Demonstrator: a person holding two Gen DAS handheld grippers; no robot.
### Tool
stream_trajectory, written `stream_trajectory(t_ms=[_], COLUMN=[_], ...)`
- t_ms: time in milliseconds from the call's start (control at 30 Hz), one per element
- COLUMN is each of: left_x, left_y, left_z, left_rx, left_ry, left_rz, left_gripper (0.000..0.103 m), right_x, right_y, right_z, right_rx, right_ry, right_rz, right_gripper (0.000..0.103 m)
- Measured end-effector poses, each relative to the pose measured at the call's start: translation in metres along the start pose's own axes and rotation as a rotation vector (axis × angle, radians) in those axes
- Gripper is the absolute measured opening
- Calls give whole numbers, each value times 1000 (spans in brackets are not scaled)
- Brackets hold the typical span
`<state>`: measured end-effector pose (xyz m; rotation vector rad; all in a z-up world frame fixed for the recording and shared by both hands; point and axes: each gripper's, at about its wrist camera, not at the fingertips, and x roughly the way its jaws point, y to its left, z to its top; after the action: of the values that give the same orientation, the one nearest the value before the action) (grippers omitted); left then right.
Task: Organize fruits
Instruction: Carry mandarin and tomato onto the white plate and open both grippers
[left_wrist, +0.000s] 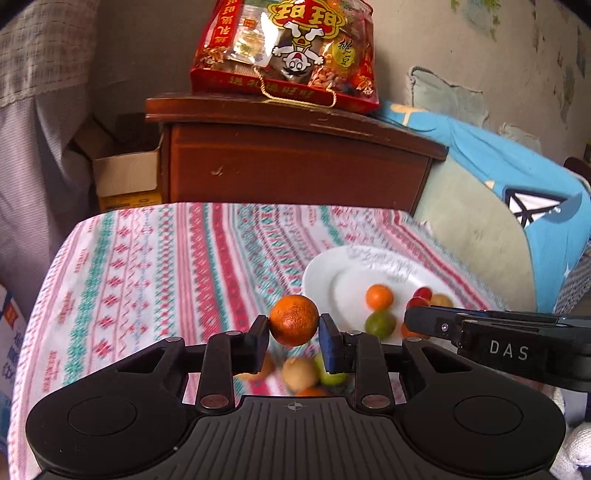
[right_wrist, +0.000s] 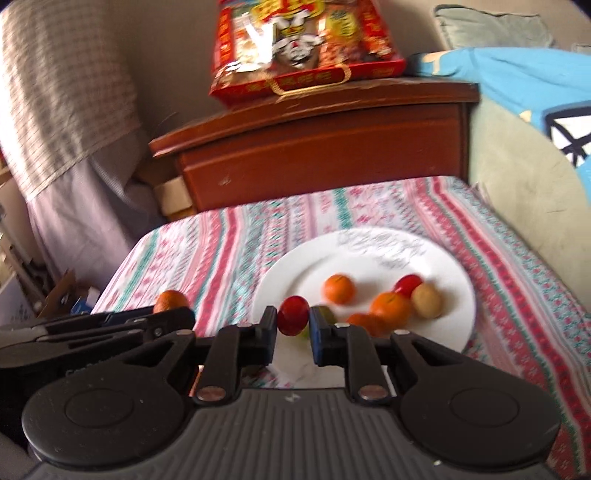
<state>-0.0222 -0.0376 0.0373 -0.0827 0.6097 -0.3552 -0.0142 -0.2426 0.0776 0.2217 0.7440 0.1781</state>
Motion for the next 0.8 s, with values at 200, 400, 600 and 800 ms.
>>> stream_trajectory(t_ms=[200,400,600,800], left_x=[22,42,58,59], left_y=[-13,-22,-27,-30], left_z=[10,11,12,20], left_rx=[7,18,27,30], left_ry=[3,36,72,66], left_rz=[-27,-46,-64,-60], left_gripper=[26,26,26,29], right_x=[8,19,26,21], right_y=[-19,-31,-37,-39], right_z=[8,9,7,11], right_rx=[53,84,109,142], right_ry=[-17,-7,5,-20], right_rz=[-42,-55,-71,-81], right_gripper=[18,18,19,23])
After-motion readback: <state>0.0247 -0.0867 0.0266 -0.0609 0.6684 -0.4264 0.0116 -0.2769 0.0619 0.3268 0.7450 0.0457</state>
